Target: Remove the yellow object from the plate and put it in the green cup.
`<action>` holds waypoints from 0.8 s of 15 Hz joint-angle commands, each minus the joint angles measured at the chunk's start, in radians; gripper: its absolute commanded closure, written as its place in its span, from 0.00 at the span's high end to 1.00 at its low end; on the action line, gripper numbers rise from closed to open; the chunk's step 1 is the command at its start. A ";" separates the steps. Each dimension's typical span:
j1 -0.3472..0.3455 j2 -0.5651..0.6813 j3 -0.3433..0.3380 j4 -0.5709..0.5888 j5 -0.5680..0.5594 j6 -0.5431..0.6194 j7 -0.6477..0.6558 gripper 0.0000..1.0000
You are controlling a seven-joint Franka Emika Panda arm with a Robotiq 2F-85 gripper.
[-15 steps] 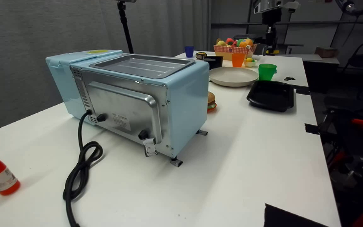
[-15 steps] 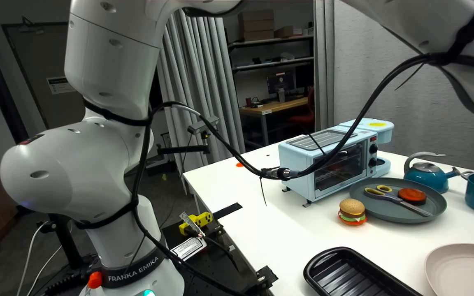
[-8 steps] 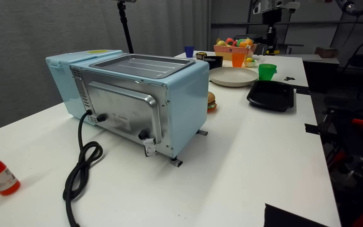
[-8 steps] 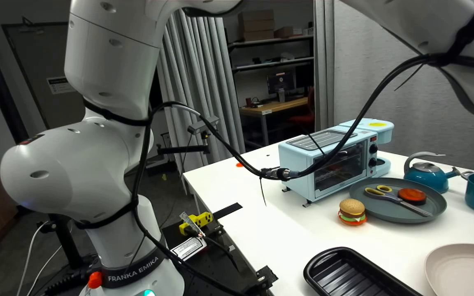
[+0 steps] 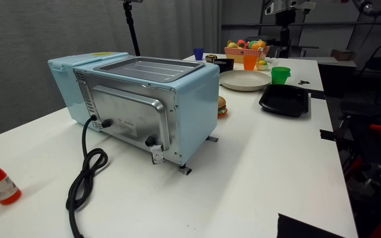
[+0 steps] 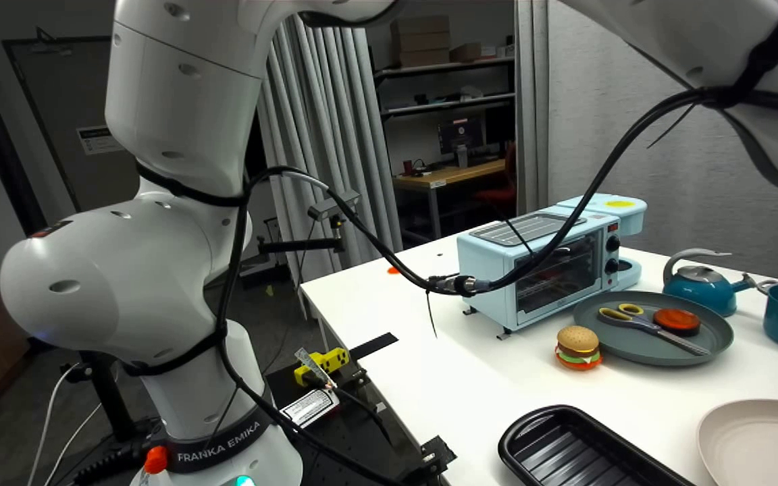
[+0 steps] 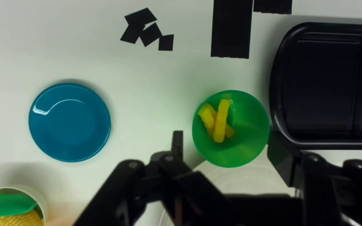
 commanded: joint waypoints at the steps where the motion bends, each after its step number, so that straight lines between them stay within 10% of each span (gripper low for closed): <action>1: -0.019 -0.036 0.013 -0.029 0.022 0.000 -0.038 0.99; 12: -0.043 -0.039 0.044 -0.051 0.265 0.126 0.016 1.00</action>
